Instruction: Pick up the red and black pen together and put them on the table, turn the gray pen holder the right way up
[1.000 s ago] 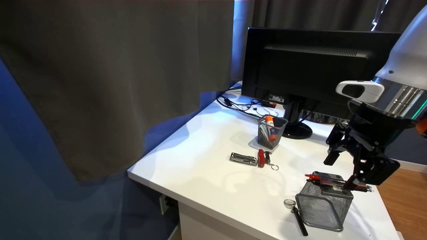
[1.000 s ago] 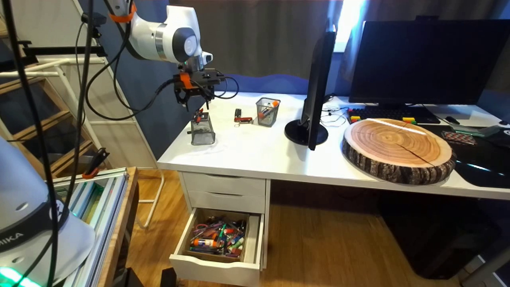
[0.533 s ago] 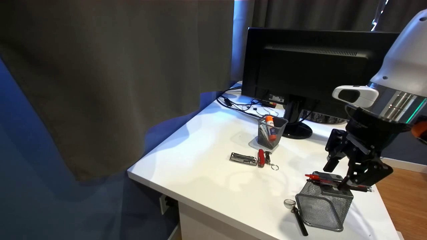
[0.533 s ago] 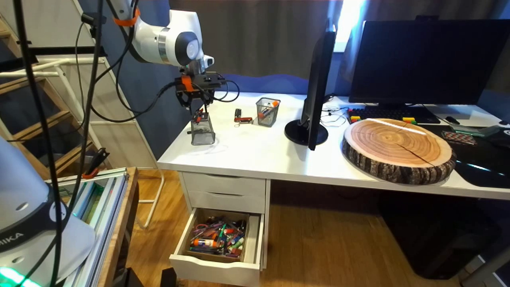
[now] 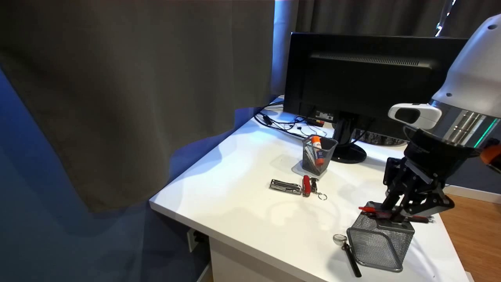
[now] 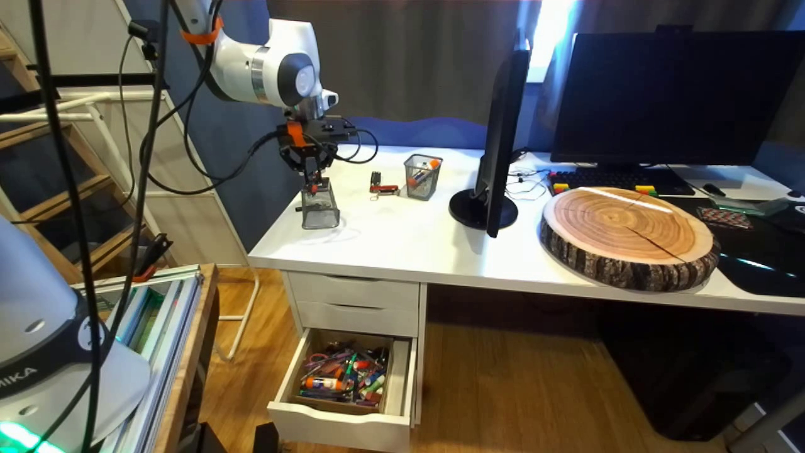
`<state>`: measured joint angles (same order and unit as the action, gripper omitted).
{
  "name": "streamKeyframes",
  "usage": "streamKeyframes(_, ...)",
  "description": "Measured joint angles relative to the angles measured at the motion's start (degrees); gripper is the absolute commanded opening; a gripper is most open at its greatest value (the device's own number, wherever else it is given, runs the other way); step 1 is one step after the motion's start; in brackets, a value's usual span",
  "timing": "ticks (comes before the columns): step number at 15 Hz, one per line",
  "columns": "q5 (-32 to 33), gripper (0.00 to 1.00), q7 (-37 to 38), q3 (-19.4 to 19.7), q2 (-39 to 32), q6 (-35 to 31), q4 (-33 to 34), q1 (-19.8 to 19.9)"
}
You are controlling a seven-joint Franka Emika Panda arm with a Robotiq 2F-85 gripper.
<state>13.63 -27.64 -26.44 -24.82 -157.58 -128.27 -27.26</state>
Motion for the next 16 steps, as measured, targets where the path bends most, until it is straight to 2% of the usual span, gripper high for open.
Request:
streamKeyframes(1, 0.0, 0.09, 0.0, 0.0, -0.02, 0.0, 0.05, 0.0)
streamKeyframes(2, 0.01, 0.1, 0.0, 0.0, -0.04, 0.0, 0.1, 0.0)
streamKeyframes(6, 0.03, 0.04, 0.0, 0.0, -0.05, 0.0, 0.22, 0.0)
streamKeyframes(16, 0.03, 0.04, 0.0, 0.15, -0.06, 0.0, 0.55, 0.02)
